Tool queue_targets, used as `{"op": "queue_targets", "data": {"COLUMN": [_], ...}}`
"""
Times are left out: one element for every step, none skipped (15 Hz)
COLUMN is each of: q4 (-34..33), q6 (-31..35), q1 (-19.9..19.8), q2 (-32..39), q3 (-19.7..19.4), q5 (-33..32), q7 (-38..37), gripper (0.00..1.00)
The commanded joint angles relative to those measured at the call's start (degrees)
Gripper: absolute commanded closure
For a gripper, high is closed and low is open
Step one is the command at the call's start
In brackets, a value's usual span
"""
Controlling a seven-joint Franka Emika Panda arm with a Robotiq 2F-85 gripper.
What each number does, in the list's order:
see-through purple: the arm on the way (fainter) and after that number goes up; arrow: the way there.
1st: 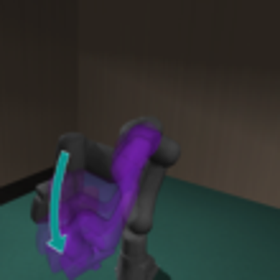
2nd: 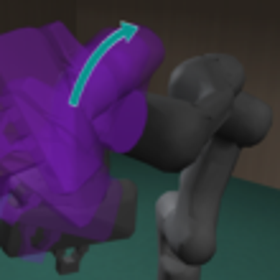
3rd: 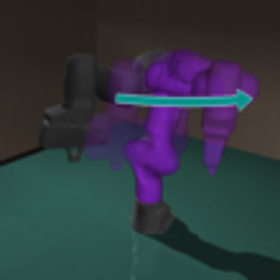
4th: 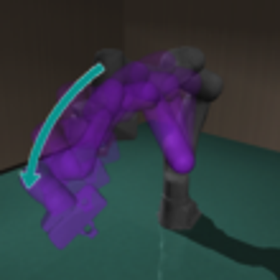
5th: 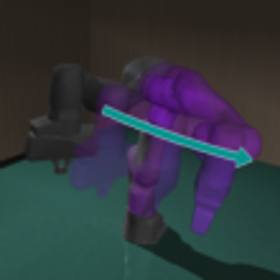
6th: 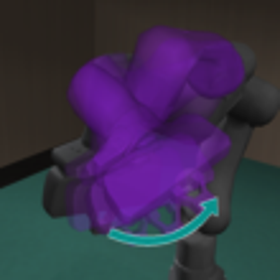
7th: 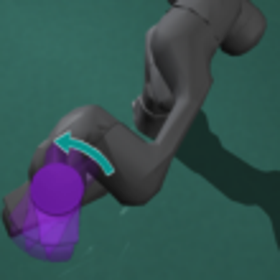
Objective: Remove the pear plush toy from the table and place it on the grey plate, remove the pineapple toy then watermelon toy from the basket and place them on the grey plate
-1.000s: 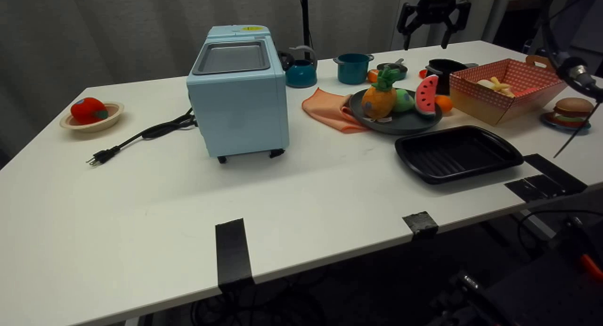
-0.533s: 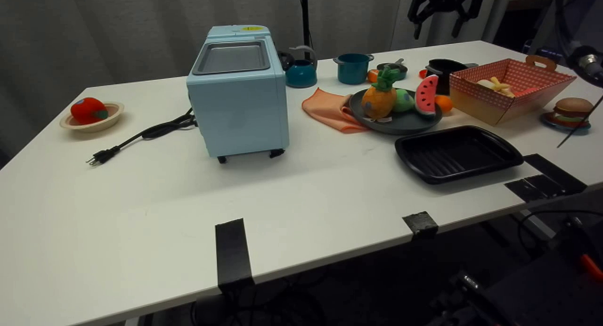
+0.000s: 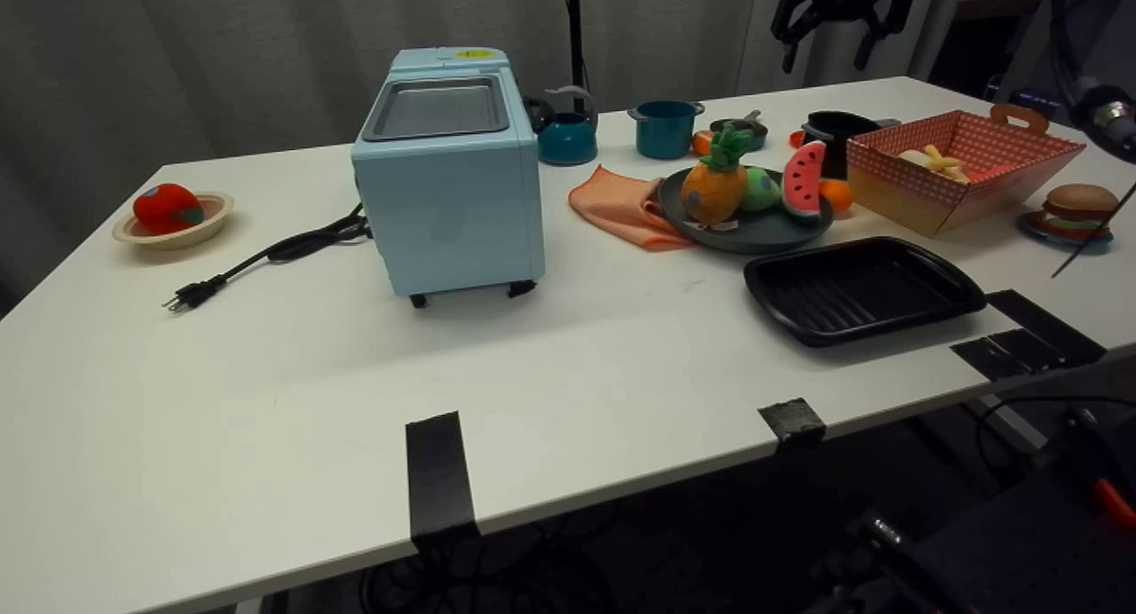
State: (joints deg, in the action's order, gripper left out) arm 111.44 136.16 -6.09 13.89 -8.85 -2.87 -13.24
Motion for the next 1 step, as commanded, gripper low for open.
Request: {"op": "queue_targets", "data": {"q4": [-0.1], "q6": [-0.1], "q1": [0.0], "q2": [0.0], "q3": [0.0], "q5": [0.0], "q7": [0.1], "gripper": [0.00]}}
